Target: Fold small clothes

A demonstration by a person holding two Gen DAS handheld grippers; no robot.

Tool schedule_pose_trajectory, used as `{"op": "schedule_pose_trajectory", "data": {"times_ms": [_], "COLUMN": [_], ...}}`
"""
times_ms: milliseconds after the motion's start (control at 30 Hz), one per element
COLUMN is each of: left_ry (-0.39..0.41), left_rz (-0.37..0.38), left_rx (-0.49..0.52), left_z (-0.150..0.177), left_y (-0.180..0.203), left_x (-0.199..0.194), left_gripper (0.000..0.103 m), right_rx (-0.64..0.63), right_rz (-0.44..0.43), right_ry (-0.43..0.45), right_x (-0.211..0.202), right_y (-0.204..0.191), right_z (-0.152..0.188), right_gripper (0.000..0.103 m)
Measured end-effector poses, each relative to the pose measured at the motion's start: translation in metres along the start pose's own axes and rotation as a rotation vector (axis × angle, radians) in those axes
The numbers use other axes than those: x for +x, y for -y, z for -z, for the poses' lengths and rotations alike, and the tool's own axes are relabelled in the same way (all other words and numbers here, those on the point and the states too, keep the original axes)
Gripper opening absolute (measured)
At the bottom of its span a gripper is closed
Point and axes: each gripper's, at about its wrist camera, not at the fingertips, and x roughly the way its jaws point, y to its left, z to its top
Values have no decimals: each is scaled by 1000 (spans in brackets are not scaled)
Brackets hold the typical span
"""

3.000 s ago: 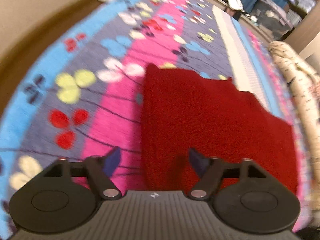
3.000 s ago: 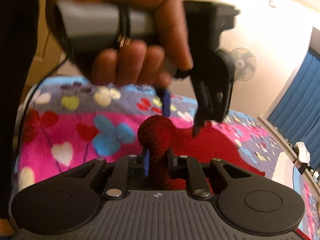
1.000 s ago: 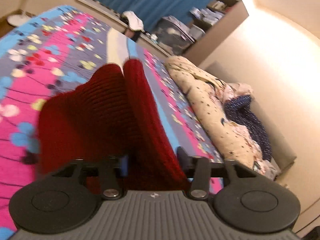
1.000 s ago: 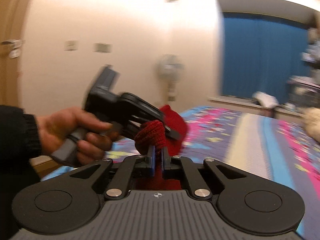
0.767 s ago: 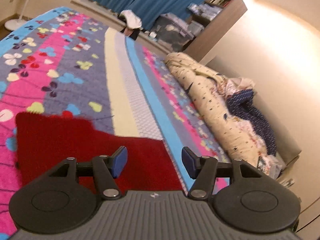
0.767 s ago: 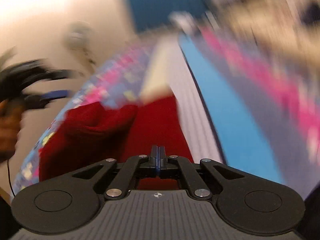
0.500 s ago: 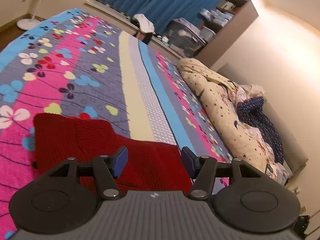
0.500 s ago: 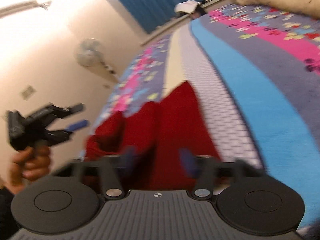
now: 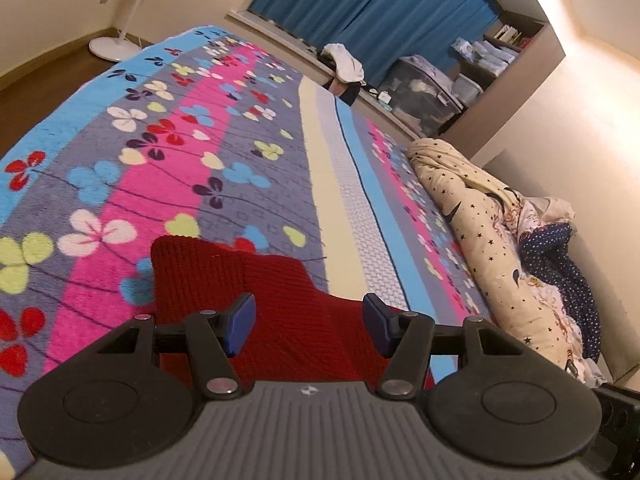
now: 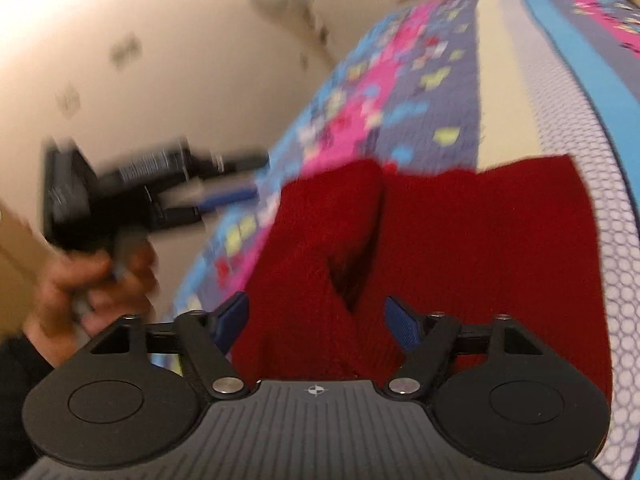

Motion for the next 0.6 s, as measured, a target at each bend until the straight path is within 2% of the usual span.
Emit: {"op": "schedule_pose_trajectory", "data": {"times_ms": [133,267,367,433,467,533,600], "left_ry": [-18,-47,-104,-151,-180,-189,-223], "left_rz": [16,48,94,110,98,-20,-85], "left_rx": [54,149,253,350,408,540,559], "left_z": [3,11,24,36,45,62,69], "left_y": [6,21,39,54,62,72,67], "left_x": [-2,-1,6,14,19,30,40], "left_gripper": [64,64,64,64,65,66,66], "right_rx": [14,87,214,308,335,332,322], "right_rz": [26,143,218,184,159,150,164], "right_ry": [153,238,188,135,129,153,190], "right_x": [-35,-72,-75,-70,-69,-74,-79], "right_y": [-4,15,51,73,78,78,77], "right_z": [19,66,94,102,102,98,95], "right_gripper": [17,17,17,18,20,33,60]}}
